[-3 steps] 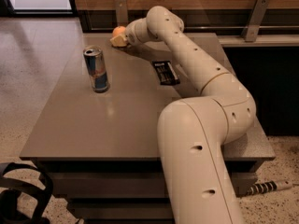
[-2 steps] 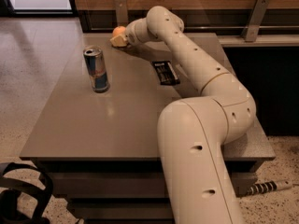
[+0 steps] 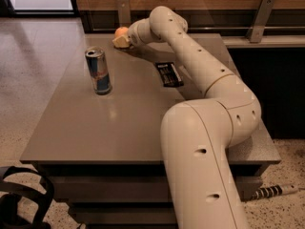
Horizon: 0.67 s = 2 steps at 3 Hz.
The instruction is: Pick orange
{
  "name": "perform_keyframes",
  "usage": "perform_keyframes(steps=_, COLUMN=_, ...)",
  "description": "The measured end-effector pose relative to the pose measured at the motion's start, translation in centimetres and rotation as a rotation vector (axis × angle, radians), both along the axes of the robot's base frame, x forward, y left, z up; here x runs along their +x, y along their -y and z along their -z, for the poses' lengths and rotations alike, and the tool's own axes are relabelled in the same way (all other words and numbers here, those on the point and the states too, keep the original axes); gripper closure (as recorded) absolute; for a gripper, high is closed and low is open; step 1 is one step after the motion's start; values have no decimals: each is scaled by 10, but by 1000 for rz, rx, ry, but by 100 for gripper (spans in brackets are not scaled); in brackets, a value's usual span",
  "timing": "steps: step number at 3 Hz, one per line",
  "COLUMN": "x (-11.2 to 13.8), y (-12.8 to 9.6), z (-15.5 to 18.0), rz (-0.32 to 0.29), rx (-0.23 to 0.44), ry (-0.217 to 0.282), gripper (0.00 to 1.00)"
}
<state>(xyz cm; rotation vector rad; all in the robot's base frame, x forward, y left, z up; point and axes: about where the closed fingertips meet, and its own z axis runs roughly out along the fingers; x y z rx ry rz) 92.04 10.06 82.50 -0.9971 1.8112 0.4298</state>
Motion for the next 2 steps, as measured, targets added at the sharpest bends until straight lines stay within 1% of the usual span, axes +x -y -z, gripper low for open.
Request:
perform_keyframes(steps=1, x=0, y=-3, z=4, rz=-3, rx=0, ry=-15, gripper=100)
perform_keyframes(steps=2, x=0, y=-3, z=1, rz=-4, rx=0, ry=-15, gripper=100)
